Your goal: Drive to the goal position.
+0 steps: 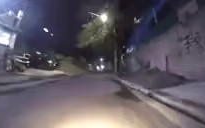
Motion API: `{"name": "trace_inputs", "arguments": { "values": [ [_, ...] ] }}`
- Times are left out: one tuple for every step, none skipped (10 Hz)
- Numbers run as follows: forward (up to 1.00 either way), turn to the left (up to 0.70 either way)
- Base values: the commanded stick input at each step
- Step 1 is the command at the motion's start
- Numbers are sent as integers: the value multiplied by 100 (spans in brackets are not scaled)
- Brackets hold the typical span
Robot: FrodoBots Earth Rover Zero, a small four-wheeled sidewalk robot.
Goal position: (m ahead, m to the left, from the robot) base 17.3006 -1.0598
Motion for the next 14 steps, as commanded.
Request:
{"name": "trace_inputs", "arguments": {
  "values": [
    [70, 0],
    [70, 0],
    [70, -1],
    [70, -7],
    [70, -13],
    [70, -19],
    [70, -25],
    [70, -31],
    [70, -6],
    [70, 0],
    [70, 0],
    [70, 0],
    [70, -18],
    [70, -35]
  ]
}}
